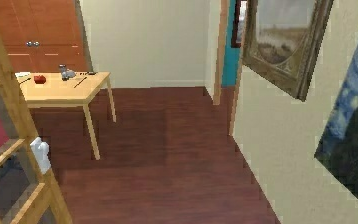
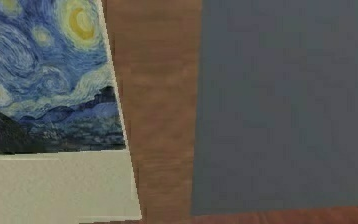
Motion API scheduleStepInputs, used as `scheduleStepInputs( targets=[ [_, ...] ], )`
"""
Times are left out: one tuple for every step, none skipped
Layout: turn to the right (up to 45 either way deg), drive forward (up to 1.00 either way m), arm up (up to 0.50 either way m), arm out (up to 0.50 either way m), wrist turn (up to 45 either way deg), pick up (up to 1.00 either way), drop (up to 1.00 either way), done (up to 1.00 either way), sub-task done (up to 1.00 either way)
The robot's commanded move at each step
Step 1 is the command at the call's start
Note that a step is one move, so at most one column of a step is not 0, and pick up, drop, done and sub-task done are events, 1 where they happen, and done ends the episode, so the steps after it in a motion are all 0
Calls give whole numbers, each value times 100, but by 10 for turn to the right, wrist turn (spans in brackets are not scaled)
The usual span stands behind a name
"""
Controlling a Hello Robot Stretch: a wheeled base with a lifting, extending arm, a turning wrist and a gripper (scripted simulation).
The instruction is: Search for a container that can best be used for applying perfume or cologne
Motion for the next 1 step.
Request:
scheduleStepInputs(
  targets=[
    [-30, 0, 0, 0, 0, 0, 0, 0, 0]
  ],
)
